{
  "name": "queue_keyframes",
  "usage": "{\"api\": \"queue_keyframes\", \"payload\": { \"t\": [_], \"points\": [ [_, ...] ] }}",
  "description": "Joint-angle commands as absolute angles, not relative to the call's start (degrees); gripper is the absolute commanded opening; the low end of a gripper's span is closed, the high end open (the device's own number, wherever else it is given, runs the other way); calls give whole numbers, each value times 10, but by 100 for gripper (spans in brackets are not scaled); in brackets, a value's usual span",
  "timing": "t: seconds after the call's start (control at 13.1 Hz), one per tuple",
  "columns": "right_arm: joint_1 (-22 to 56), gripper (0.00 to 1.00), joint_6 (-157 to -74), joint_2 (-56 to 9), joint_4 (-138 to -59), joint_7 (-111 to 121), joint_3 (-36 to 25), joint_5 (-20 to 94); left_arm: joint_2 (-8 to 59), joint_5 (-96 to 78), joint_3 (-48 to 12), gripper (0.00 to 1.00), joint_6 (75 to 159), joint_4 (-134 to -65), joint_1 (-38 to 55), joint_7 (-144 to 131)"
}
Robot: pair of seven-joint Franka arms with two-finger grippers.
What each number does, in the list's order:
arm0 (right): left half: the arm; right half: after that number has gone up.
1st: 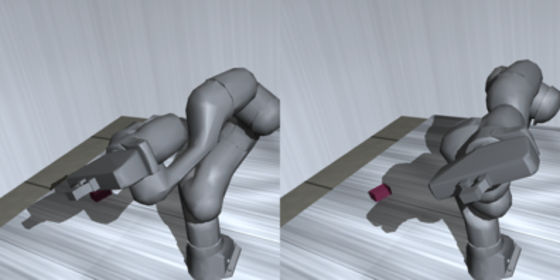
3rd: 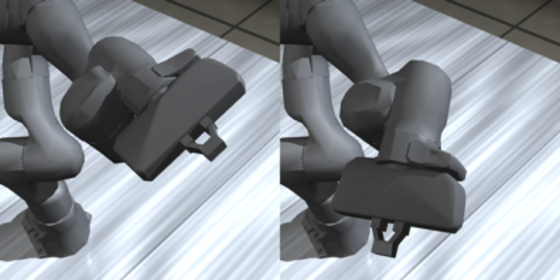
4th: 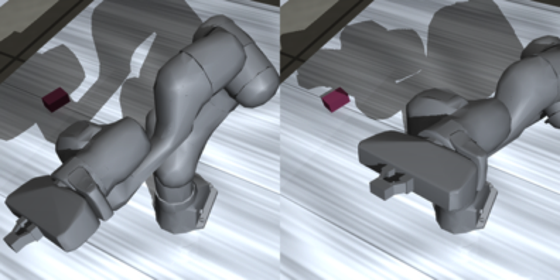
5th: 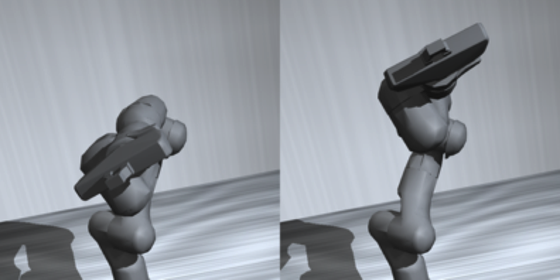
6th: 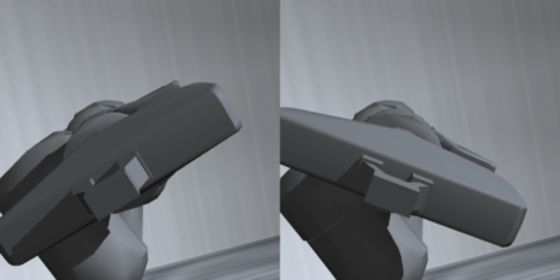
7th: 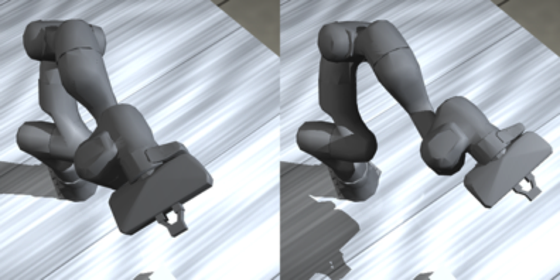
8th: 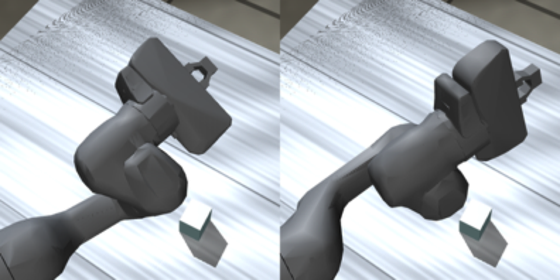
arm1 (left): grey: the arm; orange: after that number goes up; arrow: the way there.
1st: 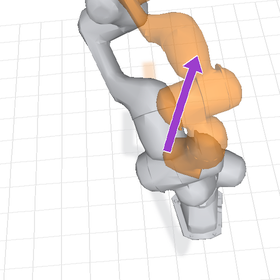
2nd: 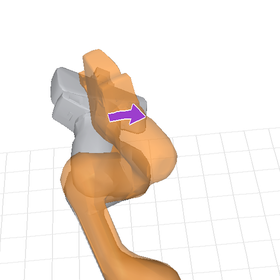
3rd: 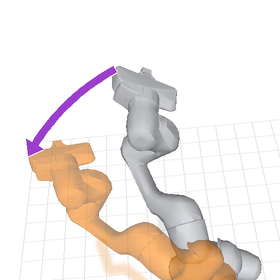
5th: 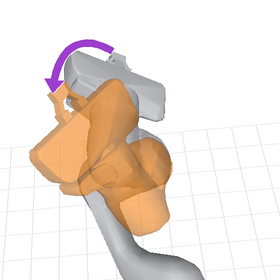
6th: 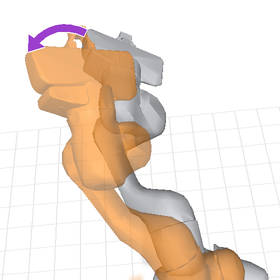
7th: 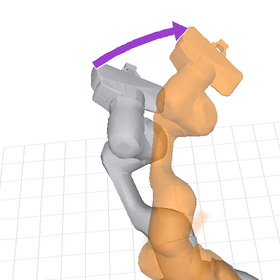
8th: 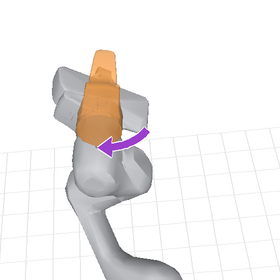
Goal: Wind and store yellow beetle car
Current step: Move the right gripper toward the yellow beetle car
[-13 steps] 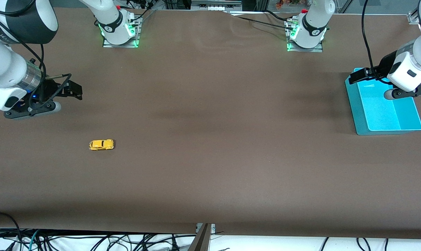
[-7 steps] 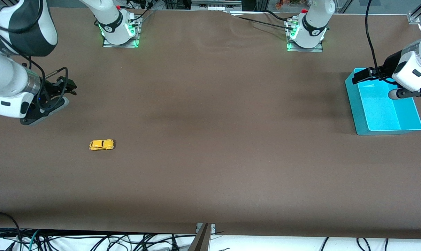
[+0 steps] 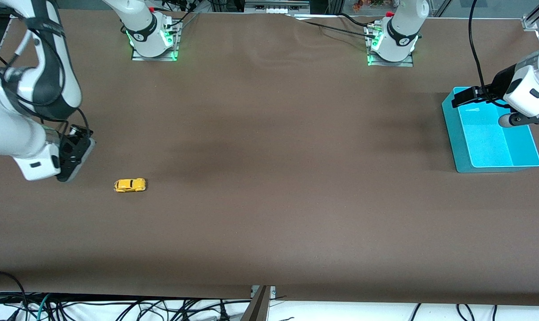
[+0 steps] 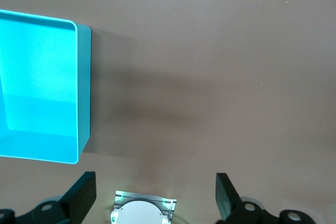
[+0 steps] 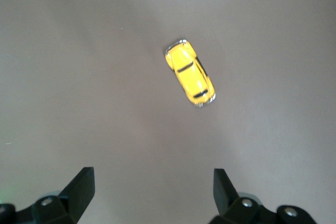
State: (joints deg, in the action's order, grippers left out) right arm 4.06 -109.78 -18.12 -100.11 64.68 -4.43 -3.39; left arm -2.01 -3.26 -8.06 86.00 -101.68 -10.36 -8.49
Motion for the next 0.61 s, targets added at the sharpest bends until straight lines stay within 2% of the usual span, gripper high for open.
{"api": "queue_keyframes", "payload": {
  "t": [0.0,0.3,0.53],
  "points": [
    [42,100,-1138,-170,-1037,712,-40,-25,-20,-47,-80,100,854,-1006,-118,-68],
    [42,100,-1250,-173,-1102,796,-40,-23,-21,-47,-83,100,855,-1004,-118,-67],
    [42,100,-1318,-204,-1110,835,-39,-24,-20,-47,-81,100,854,-1004,-119,-65]
  ]
}}
